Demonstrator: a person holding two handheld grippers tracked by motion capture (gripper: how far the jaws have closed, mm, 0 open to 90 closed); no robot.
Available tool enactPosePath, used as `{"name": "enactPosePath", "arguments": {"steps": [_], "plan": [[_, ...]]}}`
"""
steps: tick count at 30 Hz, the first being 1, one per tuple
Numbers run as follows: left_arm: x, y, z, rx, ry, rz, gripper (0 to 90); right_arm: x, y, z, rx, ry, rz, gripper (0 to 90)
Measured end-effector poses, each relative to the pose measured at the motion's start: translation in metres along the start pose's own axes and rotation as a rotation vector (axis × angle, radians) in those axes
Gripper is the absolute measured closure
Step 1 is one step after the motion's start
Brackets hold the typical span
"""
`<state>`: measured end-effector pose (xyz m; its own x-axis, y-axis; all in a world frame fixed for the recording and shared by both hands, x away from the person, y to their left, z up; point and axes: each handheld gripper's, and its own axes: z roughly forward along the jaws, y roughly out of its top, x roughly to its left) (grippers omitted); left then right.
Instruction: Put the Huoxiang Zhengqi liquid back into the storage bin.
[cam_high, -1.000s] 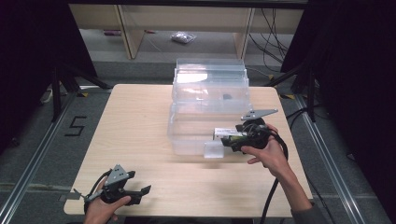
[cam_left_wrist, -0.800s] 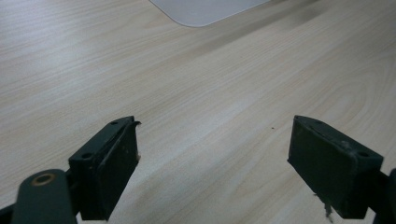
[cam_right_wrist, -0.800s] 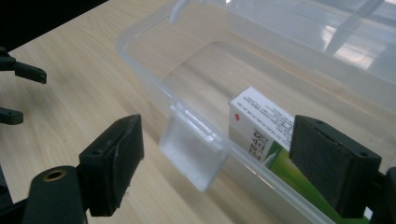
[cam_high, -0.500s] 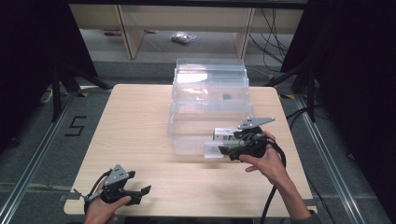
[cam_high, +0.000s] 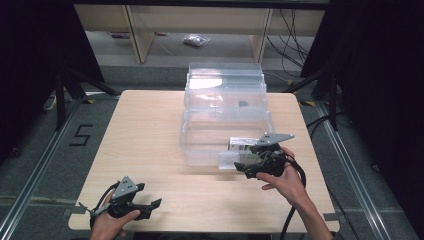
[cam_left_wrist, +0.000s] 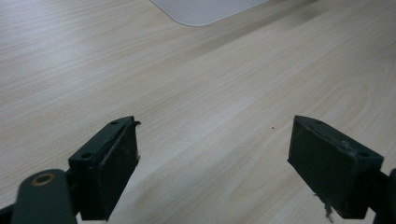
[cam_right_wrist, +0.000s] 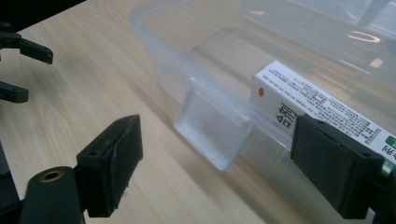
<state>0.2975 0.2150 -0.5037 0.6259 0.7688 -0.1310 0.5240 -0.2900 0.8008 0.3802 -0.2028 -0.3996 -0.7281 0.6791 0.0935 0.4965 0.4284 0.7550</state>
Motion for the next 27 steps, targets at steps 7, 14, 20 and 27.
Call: {"name": "enactPosePath", "arguments": {"steps": [7, 14, 20, 27], "plan": [[0.000, 0.000, 0.000, -0.001, -0.004, 0.004, 15.2, 0.004, -0.009, 0.004, -0.006, 0.000, -0.025, 17.7], [-0.001, 0.000, 0.000, -0.012, -0.005, -0.005, 15.2, 0.007, -0.014, 0.005, -0.007, 0.004, -0.043, 17.4], [-0.002, 0.000, 0.000, -0.018, -0.007, -0.008, 15.2, 0.010, -0.020, 0.006, -0.020, 0.002, -0.039, 17.1], [-0.002, 0.000, 0.000, -0.017, -0.008, -0.008, 15.2, 0.010, -0.025, 0.005, -0.018, 0.001, -0.030, 17.0]]}}
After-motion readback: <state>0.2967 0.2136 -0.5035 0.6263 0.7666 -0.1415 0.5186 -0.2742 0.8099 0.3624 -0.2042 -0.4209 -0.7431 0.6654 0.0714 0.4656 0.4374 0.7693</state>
